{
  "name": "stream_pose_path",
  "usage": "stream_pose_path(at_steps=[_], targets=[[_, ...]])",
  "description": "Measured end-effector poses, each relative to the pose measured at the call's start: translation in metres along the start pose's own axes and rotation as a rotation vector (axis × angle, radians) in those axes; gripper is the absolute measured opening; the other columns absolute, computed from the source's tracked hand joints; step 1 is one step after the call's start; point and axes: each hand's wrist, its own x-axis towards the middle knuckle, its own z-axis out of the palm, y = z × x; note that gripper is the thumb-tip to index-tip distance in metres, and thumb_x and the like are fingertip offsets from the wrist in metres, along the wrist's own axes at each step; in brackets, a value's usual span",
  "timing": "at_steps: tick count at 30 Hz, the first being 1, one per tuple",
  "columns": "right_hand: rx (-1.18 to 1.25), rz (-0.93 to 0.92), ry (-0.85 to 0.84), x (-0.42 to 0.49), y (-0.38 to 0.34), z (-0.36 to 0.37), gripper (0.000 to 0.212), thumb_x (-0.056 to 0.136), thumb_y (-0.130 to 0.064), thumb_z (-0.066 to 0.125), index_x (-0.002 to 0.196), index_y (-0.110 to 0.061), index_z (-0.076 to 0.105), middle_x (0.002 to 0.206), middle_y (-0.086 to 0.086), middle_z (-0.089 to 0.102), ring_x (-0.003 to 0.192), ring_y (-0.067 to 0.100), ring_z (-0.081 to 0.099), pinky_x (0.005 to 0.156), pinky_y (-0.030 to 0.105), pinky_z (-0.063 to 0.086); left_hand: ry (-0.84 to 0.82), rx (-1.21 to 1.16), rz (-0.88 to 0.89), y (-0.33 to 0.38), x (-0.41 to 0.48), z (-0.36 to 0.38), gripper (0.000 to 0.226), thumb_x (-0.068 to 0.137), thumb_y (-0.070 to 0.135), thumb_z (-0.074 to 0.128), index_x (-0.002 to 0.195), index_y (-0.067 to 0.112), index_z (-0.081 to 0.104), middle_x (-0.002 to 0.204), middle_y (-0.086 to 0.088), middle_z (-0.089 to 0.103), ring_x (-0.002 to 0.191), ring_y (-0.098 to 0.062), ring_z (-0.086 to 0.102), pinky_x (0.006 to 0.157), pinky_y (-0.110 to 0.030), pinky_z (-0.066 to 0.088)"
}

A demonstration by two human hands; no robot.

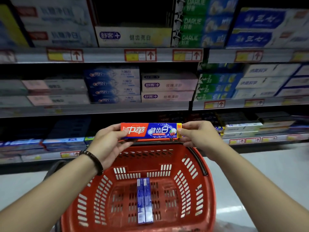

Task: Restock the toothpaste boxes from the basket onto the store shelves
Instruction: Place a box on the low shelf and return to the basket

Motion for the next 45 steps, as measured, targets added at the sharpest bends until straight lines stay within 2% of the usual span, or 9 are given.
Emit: stream_pose_path(at_steps=[6, 15, 20, 25, 31, 36, 41, 43, 45], targets=[[0.015, -0.035, 0.033, 0.002, 0.005, -0.003, 0.01, 0.095, -0.024, 0.08, 0.096, -0.024, 0.071, 0.092, 0.005, 0.08, 0.083, 0.015, 0.08, 0.071, 0.034, 0.066, 0.051, 0.045, 0.04, -0.008, 0.0, 0.008, 0.026, 0.105, 0.003, 0.055, 0.13, 0.009, 0.055, 0.128, -0.02, 0.062, 0.112, -0.034, 0.068, 0.077, -0.039, 0.065], [0.025, -0.019, 0.232, 0.037, 0.033, -0.001, 0.008, 0.091, -0.027, 0.084, 0.091, -0.03, 0.076, 0.092, 0.0, 0.081, 0.093, 0.021, 0.079, 0.075, 0.048, 0.067, 0.165, 0.465, 0.165, -0.029, 0.04, 0.026, 0.02, 0.102, 0.015, 0.064, 0.121, 0.019, 0.062, 0.123, -0.007, 0.062, 0.109, -0.027, 0.068, 0.086, -0.043, 0.063], [-0.088, -0.032, 0.333, 0.062, 0.036, -0.008, 0.017, 0.09, -0.022, 0.085, 0.08, -0.032, 0.075, 0.086, -0.005, 0.079, 0.091, 0.018, 0.076, 0.081, 0.049, 0.065, 0.12, 0.533, 0.197, -0.03, 0.064, 0.042, 0.018, 0.1, 0.014, 0.066, 0.117, 0.021, 0.066, 0.112, 0.0, 0.069, 0.101, -0.02, 0.069, 0.086, -0.041, 0.062], [-0.093, 0.021, 0.378, 0.089, 0.04, -0.013, 0.012, 0.084, -0.023, 0.088, 0.077, -0.029, 0.081, 0.077, -0.008, 0.079, 0.081, 0.022, 0.078, 0.075, 0.05, 0.065, 0.076, 0.638, 0.194, -0.026, 0.094, 0.056, 0.023, 0.095, 0.012, 0.07, 0.115, 0.023, 0.073, 0.104, 0.004, 0.076, 0.1, -0.016, 0.072, 0.099, -0.045, 0.058], [-0.085, 0.071, 0.375, 0.119, 0.048, -0.02, 0.009, 0.085, -0.029, 0.086, 0.086, -0.024, 0.079, 0.087, -0.002, 0.078, 0.09, 0.02, 0.073, 0.082, 0.047, 0.064, 0.026, 0.749, 0.175, -0.026, 0.132, 0.077, 0.017, 0.094, 0.011, 0.071, 0.108, 0.02, 0.073, 0.095, 0.008, 0.072, 0.097, -0.018, 0.068, 0.101, -0.043, 0.056], [-0.073, 0.126, 0.376, 0.152, 0.065, -0.028, 0.009, 0.084, -0.022, 0.082, 0.092, -0.024, 0.078, 0.094, 0.0, 0.077, 0.095, 0.023, 0.072, 0.088, 0.05, 0.063, -0.006, 0.823, 0.123, -0.034, 0.161, 0.095, 0.03, 0.096, 0.015, 0.07, 0.125, 0.01, 0.07, 0.096, 0.005, 0.068, 0.103, -0.021, 0.067, 0.102, -0.044, 0.056], [-0.064, 0.165, 0.36, 0.185, 0.087, -0.033, 0.017, 0.084, -0.014, 0.074, 0.097, -0.024, 0.076, 0.09, 0.007, 0.078, 0.091, 0.03, 0.075, 0.082, 0.056, 0.064, -0.025, 0.86, 0.037, -0.047, 0.191, 0.106, 0.042, 0.095, 0.012, 0.07, 0.135, 0.002, 0.061, 0.094, -0.006, 0.066, 0.089, -0.021, 0.063, 0.091, -0.04, 0.059], [-0.068, 0.181, 0.353, 0.196, 0.096, -0.033, 0.024, 0.088, -0.011, 0.07, 0.108, -0.022, 0.075, 0.092, 0.007, 0.078, 0.091, 0.03, 0.075, 0.083, 0.055, 0.064, -0.033, 0.867, -0.005, -0.054, 0.2, 0.11, 0.052, 0.094, 0.011, 0.071, 0.142, 0.001, 0.055, 0.1, -0.014, 0.067, 0.08, -0.02, 0.06, 0.077, -0.035, 0.055], [-0.068, 0.194, 0.351, 0.206, 0.107, -0.032, 0.033, 0.089, -0.01, 0.068, 0.121, -0.018, 0.073, 0.096, 0.007, 0.077, 0.092, 0.028, 0.074, 0.084, 0.053, 0.065, -0.035, 0.879, -0.022, -0.06, 0.209, 0.113, 0.048, 0.094, 0.007, 0.07, 0.138, -0.002, 0.055, 0.087, -0.011, 0.062, 0.076, -0.022, 0.057, 0.073, -0.037, 0.052]])
